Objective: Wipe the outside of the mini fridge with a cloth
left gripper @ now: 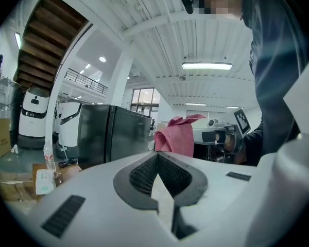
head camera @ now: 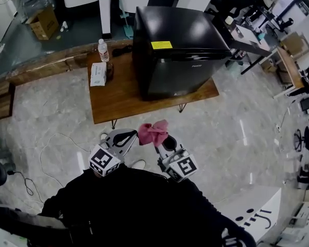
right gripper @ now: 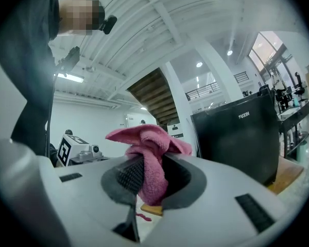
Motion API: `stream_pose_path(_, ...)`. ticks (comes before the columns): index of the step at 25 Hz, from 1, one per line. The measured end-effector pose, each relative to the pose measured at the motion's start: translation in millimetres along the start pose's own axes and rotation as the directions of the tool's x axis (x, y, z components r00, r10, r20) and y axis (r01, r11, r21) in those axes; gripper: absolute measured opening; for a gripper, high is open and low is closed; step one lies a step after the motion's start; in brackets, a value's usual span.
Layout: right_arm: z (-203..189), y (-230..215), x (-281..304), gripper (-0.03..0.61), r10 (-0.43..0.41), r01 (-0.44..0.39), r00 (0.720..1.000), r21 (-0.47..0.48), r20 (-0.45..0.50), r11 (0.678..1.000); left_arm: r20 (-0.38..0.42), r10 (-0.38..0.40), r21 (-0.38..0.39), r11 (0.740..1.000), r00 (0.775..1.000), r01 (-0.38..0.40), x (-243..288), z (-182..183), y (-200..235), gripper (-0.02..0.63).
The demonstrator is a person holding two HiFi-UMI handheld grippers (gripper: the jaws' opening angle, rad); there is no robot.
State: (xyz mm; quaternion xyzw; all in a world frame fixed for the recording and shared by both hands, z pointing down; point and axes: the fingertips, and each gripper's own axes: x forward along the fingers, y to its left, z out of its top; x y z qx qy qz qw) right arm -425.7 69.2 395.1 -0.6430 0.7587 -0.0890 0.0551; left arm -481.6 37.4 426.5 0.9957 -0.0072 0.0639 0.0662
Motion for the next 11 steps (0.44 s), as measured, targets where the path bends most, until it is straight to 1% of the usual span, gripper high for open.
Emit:
stream_pose_path(4, 10, 6, -3, 0.069, 0.021, -0.022, 0.998, 0.018, 0.051, 1.0, -0.001, 0.001, 0.006, 1.0, 1.0, -0.001, -3, 1, -8, 0.006)
stream_pose_path(11, 5, 18, -12, 0.069, 0.039, -0.039, 0.998, 0.014, 0.041, 0.999, -0.004, 0.02, 0.012, 1.0, 1.0, -0.02, -13, -1, -14, 0.006)
